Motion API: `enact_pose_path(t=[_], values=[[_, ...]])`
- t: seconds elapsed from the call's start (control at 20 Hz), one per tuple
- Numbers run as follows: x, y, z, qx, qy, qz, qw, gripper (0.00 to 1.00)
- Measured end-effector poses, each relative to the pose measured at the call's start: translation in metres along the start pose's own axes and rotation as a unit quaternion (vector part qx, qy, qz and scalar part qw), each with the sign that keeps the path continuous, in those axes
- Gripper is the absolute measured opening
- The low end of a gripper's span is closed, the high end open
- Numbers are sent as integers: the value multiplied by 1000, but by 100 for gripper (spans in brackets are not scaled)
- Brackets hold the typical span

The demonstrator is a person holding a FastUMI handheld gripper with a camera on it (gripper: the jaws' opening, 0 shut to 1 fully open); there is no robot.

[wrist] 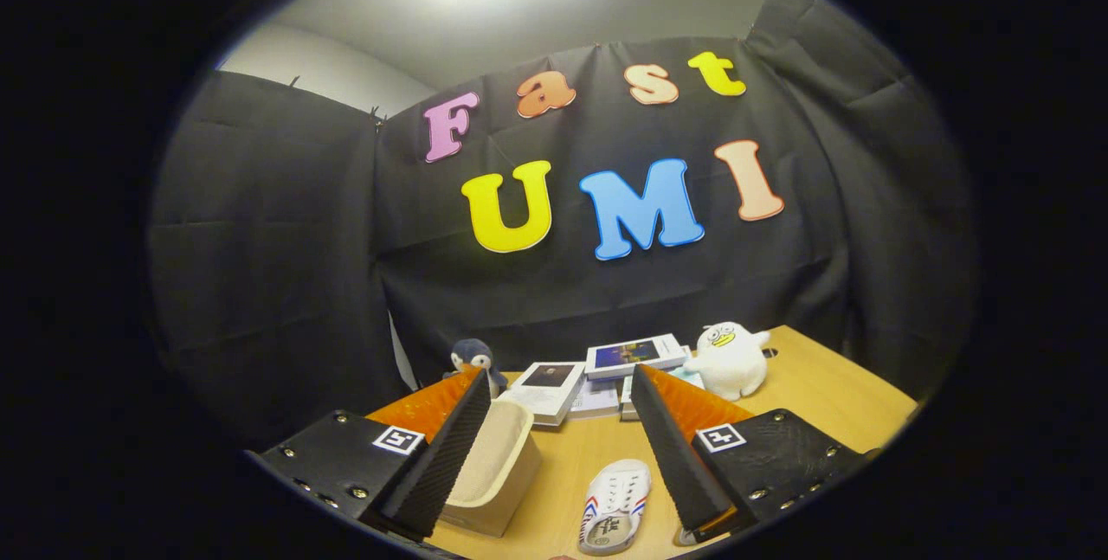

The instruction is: Open the storage box then place both shoes into the box .Put the left shoe in first, then the right shoe, with the right side of both shoes facing outward in a uniform manner.

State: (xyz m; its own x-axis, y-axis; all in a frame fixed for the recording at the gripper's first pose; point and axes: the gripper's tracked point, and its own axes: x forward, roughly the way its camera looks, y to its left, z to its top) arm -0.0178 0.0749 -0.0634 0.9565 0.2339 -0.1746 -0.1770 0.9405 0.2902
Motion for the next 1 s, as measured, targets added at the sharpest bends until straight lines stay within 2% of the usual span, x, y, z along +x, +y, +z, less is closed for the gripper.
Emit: enact_pose_path(t=[0.25,0.4,0.45,0.6,0.8,1.0], values=[[3,23,-32,94,44,50,993,99],[9,25,-54,150,77,61,984,100],[9,26,-59,166,84,64,980,97],[13,25,-77,228,109,62,966,97],[20,31,-96,275,137,74,949,97],[24,45,-115,346,165,97,918,97]])
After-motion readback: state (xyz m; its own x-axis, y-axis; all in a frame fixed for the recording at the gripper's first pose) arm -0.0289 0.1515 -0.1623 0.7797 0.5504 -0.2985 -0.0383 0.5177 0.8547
